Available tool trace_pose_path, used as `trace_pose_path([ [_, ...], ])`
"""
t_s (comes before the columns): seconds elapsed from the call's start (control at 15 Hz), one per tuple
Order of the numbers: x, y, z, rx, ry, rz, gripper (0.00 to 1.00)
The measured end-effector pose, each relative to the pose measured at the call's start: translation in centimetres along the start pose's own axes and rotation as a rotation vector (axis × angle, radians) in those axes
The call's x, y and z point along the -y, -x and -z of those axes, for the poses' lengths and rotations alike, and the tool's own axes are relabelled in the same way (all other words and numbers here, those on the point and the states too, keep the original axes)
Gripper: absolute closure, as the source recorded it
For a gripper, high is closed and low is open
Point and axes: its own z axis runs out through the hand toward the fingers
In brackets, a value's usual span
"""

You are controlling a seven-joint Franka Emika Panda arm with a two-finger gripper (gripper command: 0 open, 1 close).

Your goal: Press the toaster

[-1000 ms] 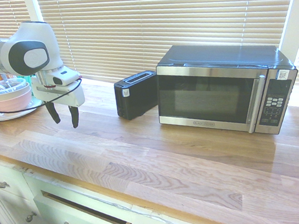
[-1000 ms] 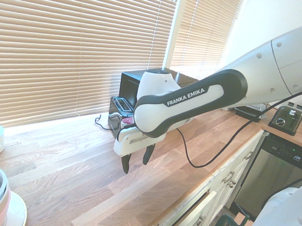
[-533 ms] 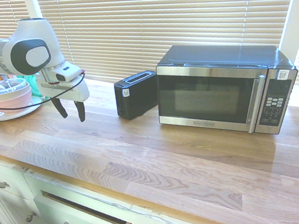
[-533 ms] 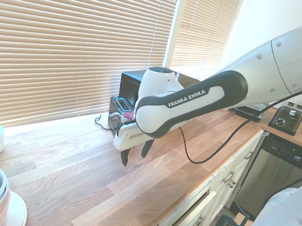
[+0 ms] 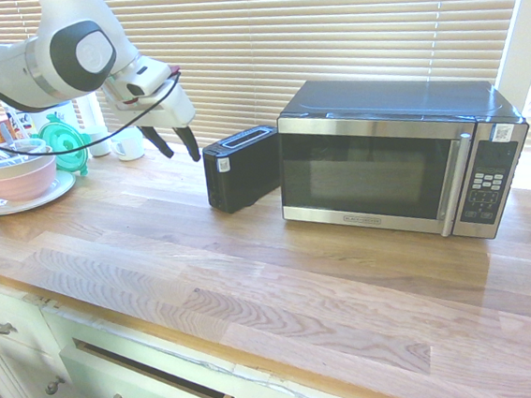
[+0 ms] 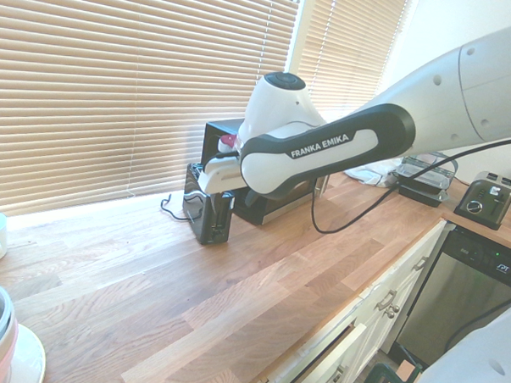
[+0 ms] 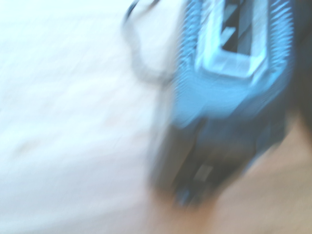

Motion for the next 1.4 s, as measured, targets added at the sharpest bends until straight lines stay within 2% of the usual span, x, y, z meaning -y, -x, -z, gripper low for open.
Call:
trace_pose_path([
  [0.27, 2.9, -2.2, -2.1, 0.004, 0.008, -0.001, 0.00],
  [0.6, 3.3, -2.0, -1.8, 0.006, -0.001, 0.012, 0.00],
  [0.67, 3.4, -1.9, -1.7, 0.006, -0.003, 0.015, 1.00],
  [1.4, 3.7, -1.1, -1.9, 0.022, -0.009, 0.039, 1.00],
])
